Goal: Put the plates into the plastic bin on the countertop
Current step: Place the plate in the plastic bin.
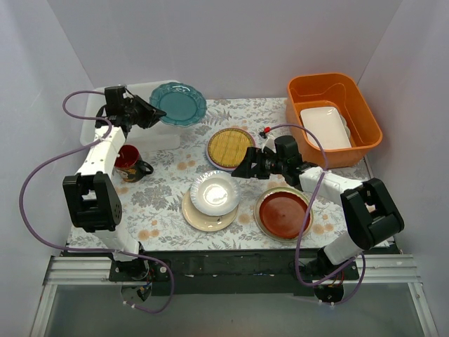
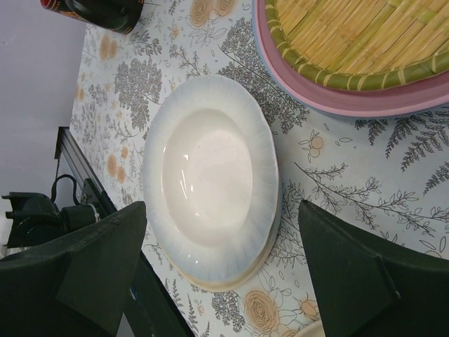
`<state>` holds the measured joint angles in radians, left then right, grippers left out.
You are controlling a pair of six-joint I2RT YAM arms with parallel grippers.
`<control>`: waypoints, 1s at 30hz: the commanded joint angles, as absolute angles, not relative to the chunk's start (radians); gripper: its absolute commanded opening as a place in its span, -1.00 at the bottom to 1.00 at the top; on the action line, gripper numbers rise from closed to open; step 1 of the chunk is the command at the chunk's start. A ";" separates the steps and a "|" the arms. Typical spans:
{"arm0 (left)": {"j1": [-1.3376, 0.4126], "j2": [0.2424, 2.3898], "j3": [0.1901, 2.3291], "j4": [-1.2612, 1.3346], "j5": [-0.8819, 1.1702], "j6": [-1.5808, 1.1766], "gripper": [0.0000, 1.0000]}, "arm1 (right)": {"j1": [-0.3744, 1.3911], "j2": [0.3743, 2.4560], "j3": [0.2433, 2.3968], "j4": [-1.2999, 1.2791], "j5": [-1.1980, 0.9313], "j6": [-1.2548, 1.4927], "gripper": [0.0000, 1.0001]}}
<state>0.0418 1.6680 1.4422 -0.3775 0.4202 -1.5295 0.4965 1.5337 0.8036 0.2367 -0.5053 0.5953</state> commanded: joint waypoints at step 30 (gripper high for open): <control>0.288 1.752 1.637 -0.276 0.446 -1.589 -1.00 | 0.482 1.562 0.807 0.301 -0.557 0.609 0.92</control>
<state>0.2977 1.8145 1.5707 -0.3824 0.3740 -1.5673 0.4847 1.5555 0.8032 0.2638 -0.5320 0.6071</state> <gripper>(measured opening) 0.121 0.959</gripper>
